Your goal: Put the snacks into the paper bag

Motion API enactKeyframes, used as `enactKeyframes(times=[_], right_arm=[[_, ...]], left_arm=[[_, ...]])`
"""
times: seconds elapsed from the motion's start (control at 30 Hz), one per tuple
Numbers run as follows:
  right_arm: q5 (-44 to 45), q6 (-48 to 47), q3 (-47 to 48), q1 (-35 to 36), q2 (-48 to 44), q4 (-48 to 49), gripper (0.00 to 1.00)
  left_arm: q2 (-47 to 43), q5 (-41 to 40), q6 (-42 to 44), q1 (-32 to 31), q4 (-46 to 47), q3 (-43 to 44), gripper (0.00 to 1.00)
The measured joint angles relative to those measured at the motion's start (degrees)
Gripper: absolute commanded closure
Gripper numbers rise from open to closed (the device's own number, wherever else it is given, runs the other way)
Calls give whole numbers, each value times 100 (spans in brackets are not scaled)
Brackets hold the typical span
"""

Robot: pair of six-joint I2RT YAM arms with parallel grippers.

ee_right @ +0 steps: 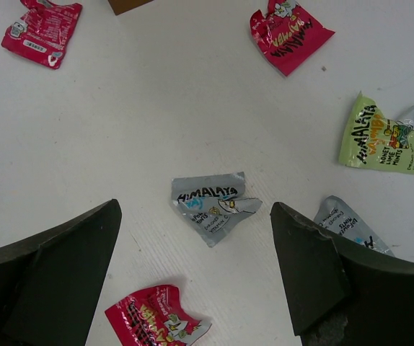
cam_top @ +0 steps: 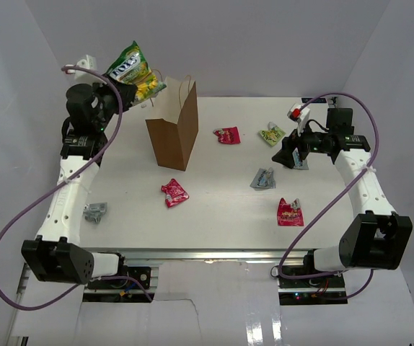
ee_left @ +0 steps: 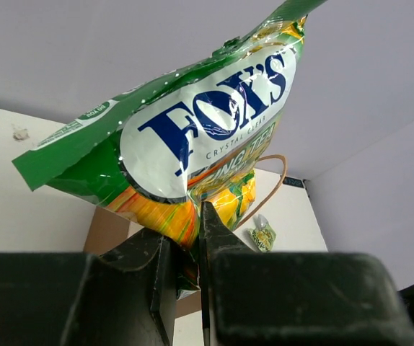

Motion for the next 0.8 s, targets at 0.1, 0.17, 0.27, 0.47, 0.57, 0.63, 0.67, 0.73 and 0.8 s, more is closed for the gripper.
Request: enactKeyframes(times=[0.1,0.17,0.27,0.47,0.57,0.63,0.67,0.73,0.8], right_arm=[[4,-2,0,-2,-109,0,10],[9,-2,-7,-2,-190,2,10],[11,-2,-63,-2,-317,4,10],[37,0,-190,-2,-424,-7,10],[50,0,-195,-7,-424,-7,10],[50,0,-195,-9,-422,-9,10],[50,-2,-195,-9,-422,-9,10],[50,-2,-195,-9,-422,-7,10],[50,-2,-195,-9,-422,-7,10]], left_arm=[[439,-400,20,-463,-166,367,91],[787,-721,35,-769,-271,678,91],[1196,-1187,72,-1113,-466,1051,91],[1547,-2065,76,-1445,-776,1287,93],[1679,-2371,81,-1499,-826,1362,92],[1766,-2500,98,-1530,-831,1403,91],[1801,-2542,105,-1554,-831,1412,88],[1858,-2562,120,-1604,-850,1412,81],[1910,-2559,120,-1657,-866,1412,68]])
